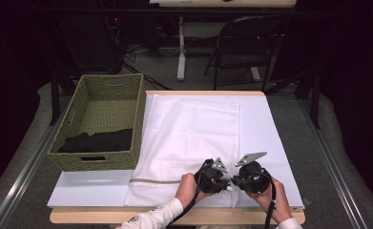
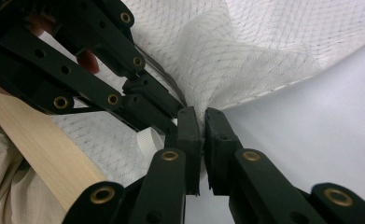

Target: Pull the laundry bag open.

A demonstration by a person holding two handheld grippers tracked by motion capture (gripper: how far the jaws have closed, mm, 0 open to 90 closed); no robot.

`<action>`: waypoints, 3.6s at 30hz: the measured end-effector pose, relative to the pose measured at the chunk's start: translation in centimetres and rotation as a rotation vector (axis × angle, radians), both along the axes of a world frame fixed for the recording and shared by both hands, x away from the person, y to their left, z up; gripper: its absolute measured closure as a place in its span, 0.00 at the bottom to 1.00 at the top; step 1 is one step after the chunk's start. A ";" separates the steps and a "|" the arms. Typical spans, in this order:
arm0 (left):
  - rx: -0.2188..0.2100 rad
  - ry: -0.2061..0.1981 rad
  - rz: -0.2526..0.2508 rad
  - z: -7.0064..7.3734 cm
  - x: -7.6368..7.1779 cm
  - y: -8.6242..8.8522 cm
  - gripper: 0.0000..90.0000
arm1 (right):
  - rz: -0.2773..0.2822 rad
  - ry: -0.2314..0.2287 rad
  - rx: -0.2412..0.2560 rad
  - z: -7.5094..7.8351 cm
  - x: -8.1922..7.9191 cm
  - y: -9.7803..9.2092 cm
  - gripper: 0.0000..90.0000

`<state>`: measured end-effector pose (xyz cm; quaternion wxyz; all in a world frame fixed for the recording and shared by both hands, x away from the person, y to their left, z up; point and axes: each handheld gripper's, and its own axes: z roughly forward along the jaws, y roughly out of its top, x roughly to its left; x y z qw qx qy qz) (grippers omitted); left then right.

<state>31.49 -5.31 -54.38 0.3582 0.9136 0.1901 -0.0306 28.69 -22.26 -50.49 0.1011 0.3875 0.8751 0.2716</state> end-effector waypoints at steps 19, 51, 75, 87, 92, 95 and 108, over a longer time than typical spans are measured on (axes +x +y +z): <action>-0.009 0.030 0.035 0.0 0.2 0.5 0.96 | -0.015 -0.020 0.003 0.2 -0.3 -0.2 0.96; -0.019 0.028 0.058 0.1 0.2 1.7 0.95 | -0.019 -0.026 -0.003 0.2 -0.3 -0.4 0.96; 0.012 0.016 0.095 0.3 0.0 2.9 0.96 | -0.024 -0.014 0.002 0.2 -0.3 -0.5 0.96; 0.020 0.016 0.126 0.3 0.0 4.6 0.96 | -0.026 -0.016 -0.004 0.1 -0.2 -0.7 0.96; 0.018 0.021 0.128 0.4 -0.1 5.3 0.96 | -0.025 -0.006 -0.004 0.1 -0.2 -0.6 0.96; 0.019 0.016 0.125 0.5 -0.3 5.4 0.96 | -0.020 -0.006 -0.002 0.1 -0.2 -0.6 0.96; 0.020 0.026 0.139 0.3 -0.2 5.7 0.96 | -0.020 -0.018 -0.013 0.1 -0.2 -0.5 0.96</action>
